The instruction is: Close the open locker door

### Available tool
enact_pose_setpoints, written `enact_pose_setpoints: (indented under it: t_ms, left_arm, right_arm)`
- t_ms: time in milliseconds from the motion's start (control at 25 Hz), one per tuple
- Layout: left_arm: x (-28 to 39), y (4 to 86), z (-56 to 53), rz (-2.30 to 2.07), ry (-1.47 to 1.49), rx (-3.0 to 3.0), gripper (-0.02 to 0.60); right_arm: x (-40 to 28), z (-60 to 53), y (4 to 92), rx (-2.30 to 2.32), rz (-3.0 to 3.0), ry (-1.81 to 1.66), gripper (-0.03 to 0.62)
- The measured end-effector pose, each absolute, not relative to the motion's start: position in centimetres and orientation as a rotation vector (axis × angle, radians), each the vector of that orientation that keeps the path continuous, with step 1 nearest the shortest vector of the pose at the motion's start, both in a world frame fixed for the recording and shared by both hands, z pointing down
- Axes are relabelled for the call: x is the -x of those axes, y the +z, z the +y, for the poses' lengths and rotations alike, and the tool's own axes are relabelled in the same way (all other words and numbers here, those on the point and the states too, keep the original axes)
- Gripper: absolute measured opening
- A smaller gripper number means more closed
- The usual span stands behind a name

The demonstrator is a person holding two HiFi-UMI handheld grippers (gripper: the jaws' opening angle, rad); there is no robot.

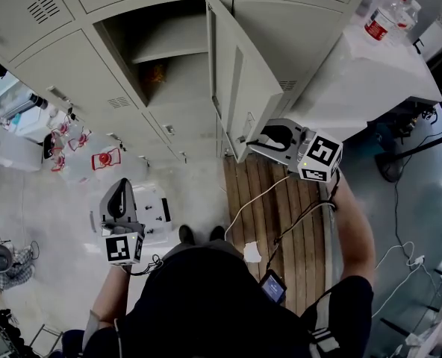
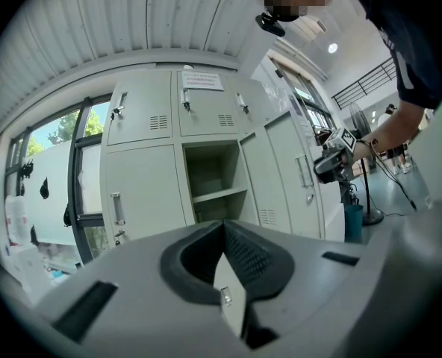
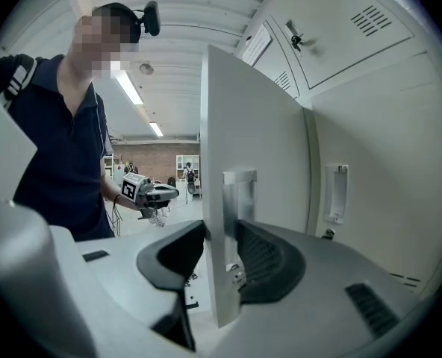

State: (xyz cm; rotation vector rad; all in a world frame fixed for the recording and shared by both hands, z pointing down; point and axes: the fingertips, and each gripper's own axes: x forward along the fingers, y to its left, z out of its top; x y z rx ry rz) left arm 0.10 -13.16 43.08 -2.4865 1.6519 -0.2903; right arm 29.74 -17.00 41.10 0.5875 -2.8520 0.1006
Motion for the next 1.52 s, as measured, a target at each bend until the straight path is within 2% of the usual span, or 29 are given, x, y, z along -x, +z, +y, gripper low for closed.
enact_pose_setpoints:
  t_ms: [680, 1520]
  left_arm:
    - [1.4, 43.0, -12.9, 1.710, -0.242, 2.487, 0.003]
    - [7.0, 43.8, -11.9, 1.781, -0.260, 2.432, 0.003]
  right_arm:
    - [-25.0, -16.8, 41.2, -0.691, -2.836, 0.087, 0.133]
    - [-17.0, -19.0, 41.2, -0.894, -2.773, 0.117, 0.120]
